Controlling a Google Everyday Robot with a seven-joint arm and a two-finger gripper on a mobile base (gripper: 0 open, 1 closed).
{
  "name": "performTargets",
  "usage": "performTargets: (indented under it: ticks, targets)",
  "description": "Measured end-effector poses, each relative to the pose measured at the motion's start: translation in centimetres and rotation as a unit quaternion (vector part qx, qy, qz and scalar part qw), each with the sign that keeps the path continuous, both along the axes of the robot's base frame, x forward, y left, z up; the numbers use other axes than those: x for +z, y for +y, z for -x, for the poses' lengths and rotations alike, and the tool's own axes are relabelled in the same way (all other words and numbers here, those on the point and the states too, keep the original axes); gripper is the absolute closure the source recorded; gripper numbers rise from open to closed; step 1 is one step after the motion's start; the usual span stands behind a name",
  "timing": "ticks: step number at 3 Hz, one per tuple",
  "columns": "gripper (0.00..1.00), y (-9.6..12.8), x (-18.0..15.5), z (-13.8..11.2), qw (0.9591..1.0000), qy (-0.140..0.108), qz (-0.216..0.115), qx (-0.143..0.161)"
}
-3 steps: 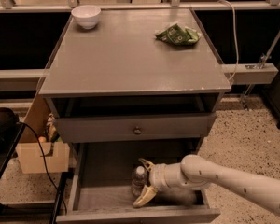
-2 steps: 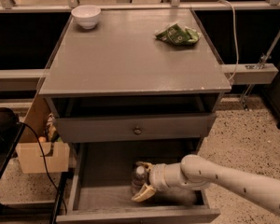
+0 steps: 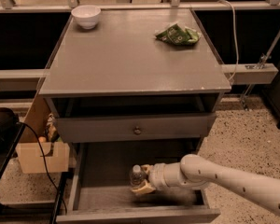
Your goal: Pick water bottle from middle drawer and place on counter
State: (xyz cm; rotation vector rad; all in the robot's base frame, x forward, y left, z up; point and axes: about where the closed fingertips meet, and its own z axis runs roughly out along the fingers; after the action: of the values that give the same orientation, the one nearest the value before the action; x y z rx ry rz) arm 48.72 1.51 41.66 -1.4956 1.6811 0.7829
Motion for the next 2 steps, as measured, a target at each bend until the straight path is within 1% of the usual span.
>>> performTargets:
  ticks: [1, 2]
  targets:
    - [0.7, 0.04, -0.02, -0.02, 1.0, 0.0, 0.0, 0.0]
    - [0.94, 0.04, -0.03, -0.02, 1.0, 0.0, 0.0, 0.0]
